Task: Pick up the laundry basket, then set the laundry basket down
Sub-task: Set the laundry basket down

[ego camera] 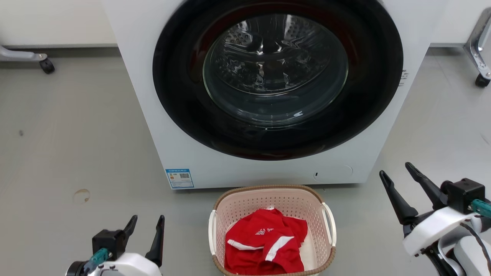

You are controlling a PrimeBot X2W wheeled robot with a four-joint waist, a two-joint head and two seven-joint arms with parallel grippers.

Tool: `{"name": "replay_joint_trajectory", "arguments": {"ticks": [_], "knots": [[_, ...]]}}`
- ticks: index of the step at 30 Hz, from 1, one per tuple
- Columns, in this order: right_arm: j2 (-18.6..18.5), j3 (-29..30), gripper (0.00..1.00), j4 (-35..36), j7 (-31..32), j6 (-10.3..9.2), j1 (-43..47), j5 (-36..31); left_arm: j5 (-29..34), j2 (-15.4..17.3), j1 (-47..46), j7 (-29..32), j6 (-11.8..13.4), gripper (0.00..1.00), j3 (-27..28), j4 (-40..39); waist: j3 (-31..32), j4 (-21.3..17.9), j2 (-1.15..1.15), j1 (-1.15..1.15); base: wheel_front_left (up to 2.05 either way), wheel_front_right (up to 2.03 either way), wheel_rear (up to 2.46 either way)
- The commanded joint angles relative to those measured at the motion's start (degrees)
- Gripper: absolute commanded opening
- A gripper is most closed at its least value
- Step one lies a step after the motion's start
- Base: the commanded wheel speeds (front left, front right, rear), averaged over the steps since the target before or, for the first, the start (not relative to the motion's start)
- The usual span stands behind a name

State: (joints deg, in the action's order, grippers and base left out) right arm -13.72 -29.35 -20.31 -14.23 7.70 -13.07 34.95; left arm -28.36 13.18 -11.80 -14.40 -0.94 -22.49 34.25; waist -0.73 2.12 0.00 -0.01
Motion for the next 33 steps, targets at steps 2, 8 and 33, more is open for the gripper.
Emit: {"name": "replay_joint_trajectory", "arguments": {"ticks": [2, 8, 33], "knots": [[-2.2, 1.5, 1.00, 2.8, -0.8, -0.21, 1.7, -0.9, 0.7, 2.3, 1.6, -0.6, 1.5, 1.00, 2.5, -4.5, 1.9, 0.9, 0.00, 0.01, 0.00, 0.00, 0.00], [-3.0, 7.8, 1.00, 6.5, -0.8, -0.21, 8.0, -2.3, 1.1, 4.6, 7.9, 1.1, 5.1, 1.00, 3.1, -14.3, 3.2, 2.4, 0.00, 0.01, 0.00, 0.00, 0.00], [0.5, 15.2, 1.00, 8.6, -0.8, -0.21, 14.0, -3.9, 1.4, 9.3, 14.3, 12.0, 11.2, 1.00, 2.8, -35.3, 2.6, 4.1, 0.00, 0.01, 0.00, 0.00, 0.00]]}}
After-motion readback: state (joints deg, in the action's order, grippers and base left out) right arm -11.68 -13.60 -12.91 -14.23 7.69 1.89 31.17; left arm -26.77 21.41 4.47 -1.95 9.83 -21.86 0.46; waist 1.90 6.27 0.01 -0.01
